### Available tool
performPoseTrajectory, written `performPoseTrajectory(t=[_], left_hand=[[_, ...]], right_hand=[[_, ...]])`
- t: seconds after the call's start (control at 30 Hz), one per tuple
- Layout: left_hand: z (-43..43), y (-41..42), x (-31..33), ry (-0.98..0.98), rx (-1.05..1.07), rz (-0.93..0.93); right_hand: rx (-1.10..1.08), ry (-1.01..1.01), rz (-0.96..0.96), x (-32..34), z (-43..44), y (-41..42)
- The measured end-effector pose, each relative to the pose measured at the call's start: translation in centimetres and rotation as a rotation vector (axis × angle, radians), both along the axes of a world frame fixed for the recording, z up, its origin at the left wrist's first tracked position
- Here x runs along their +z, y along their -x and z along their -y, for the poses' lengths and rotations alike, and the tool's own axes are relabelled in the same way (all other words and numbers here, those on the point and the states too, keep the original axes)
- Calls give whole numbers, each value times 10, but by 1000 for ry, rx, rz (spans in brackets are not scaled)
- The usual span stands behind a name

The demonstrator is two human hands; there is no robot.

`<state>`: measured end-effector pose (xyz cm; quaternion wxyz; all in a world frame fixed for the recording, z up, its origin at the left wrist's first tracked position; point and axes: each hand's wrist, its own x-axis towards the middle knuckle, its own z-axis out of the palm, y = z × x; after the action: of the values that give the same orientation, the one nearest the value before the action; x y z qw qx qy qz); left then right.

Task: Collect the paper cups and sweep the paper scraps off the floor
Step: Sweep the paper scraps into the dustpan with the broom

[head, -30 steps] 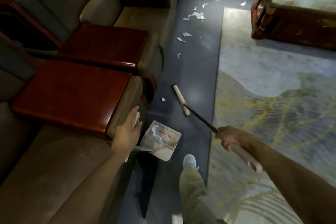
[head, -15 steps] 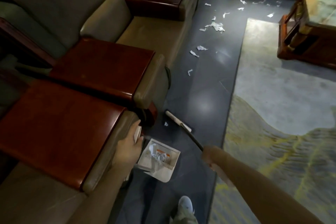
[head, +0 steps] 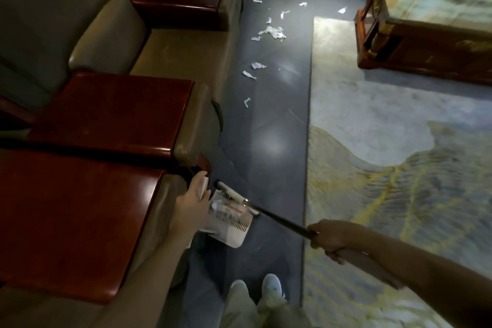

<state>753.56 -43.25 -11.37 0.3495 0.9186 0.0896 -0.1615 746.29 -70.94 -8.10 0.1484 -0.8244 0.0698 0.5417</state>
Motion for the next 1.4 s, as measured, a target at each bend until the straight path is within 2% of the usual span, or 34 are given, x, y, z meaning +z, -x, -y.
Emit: performPoseTrajectory(t=[0.23, 0.4, 0.53, 0.9, 1.17, 1.23, 1.4], left_hand=[[30, -49, 12, 165, -33, 65], [58, -105, 21, 161, -70, 149], [93, -169, 17, 139, -68, 170], [178, -343, 10, 95, 16, 163], [205, -458, -10, 103, -1, 158], [209, -484, -11, 59, -4, 172], [220, -546, -13, 110, 23, 119]], right_hand=[[-333, -47, 163, -4, 30, -42], [-522, -66, 233, -21, 69, -102], [-484, -26, 247, -38, 112, -173], [-181, 103, 295, -43, 207, -384], [-281, 55, 291, -59, 236, -523], [-256, 33, 293, -62, 237, -556], [-170, 71, 306, -74, 247, -626]])
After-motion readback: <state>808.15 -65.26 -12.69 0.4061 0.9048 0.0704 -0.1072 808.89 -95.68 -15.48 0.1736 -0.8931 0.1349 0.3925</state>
